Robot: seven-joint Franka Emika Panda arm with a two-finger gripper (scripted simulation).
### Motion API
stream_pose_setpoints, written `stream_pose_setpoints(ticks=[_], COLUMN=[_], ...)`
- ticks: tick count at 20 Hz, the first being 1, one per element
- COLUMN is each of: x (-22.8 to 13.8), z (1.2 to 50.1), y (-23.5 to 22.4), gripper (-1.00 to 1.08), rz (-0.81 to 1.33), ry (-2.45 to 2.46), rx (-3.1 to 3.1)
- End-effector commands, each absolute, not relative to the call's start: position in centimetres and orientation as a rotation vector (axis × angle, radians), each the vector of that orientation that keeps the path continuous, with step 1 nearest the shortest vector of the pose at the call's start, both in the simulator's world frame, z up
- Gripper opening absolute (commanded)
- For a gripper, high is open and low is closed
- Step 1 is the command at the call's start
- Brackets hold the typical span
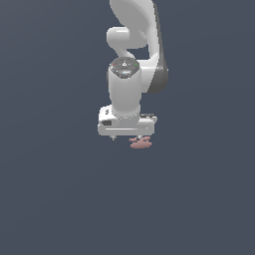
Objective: Pick up the object and move it to a goal position.
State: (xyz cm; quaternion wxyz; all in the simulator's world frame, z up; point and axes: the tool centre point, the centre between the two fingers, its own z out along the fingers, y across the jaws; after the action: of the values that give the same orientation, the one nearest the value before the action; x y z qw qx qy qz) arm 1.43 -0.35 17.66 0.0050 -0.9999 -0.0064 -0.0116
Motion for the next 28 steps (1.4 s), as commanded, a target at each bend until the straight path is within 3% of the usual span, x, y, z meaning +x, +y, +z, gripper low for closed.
stream_pose_setpoints(ticks=[1, 12, 28], x=[1.4, 1.8, 1.2], z=[17.7, 17.4, 16.2], y=[-0.3, -2.8, -1.4], gripper=[1.00, 1.00, 1.00], rz=[-0.036, -0.035, -0.026], ry=[-0.020, 0.077, 0.275], rx=[-3.131, -3.126, -3.108])
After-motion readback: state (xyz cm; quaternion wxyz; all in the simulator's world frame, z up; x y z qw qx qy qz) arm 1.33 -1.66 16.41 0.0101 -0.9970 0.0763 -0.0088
